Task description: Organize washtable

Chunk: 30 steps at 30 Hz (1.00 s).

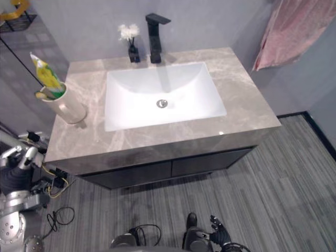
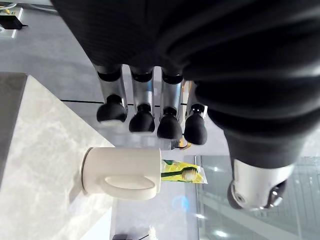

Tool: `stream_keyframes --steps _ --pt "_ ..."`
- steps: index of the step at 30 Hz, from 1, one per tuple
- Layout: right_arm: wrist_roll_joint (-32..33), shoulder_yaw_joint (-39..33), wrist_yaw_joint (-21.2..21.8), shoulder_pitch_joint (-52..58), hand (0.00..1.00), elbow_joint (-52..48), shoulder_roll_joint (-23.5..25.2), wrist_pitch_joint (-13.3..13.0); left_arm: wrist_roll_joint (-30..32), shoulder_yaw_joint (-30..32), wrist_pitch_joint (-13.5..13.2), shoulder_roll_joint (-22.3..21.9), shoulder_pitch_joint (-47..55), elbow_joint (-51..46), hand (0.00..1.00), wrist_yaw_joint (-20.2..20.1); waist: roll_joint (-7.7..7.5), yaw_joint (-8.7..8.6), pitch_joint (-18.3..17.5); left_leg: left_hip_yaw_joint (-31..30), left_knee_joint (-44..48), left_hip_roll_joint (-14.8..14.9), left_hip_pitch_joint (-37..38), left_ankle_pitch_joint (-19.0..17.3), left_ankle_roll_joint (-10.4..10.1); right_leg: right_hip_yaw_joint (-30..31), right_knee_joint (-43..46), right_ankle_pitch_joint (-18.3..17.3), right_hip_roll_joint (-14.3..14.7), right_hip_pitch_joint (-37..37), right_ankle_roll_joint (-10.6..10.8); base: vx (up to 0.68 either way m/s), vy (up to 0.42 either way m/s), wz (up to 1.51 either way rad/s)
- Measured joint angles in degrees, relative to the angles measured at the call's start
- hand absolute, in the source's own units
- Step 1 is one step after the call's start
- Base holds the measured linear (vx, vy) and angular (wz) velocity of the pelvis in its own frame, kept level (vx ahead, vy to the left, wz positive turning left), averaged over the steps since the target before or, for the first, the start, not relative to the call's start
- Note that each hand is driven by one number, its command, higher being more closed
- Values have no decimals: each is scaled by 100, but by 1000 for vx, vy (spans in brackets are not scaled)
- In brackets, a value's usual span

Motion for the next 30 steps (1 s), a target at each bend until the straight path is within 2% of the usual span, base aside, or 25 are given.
stream_keyframes --steps 5,9,16,26,30 --pt "17 36 -79 -22 0 -4 -7 -8 1 114 -1 2 -283 1 100 182 -24 15 12 10 39 1 -91 -1 -3 32 128 -14 -2 -141 14 -3 -5 -2" --pt "15 61 -85 -34 0 -51 -17 -13 233 232 7 18 -504 8 100 361 -42 50 115 0 198 11 -159 -99 27 50 173 -24 -11 -159 26 0 0 0" --pt "-43 143 -84 -43 0 -113 -55 0 486 705 183 436 -780 219 100 556 -104 115 175 -32 297 -2 -271 -99 12 52 245 -34 -32 -259 27 -1 1 1" --pt "-31 203 -83 -157 0 -164 -83 1 346 776 294 893 -1135 747 100 552 -218 110 413 -60 406 -11 -431 -107 26 75 347 -33 -54 -408 23 -21 1 0" --pt "-21 223 -75 -207 0 -176 -97 -8 -16 770 296 1119 -1303 926 100 549 -268 104 557 -68 495 -12 -475 -103 21 91 395 -28 -57 -497 19 0 0 0"
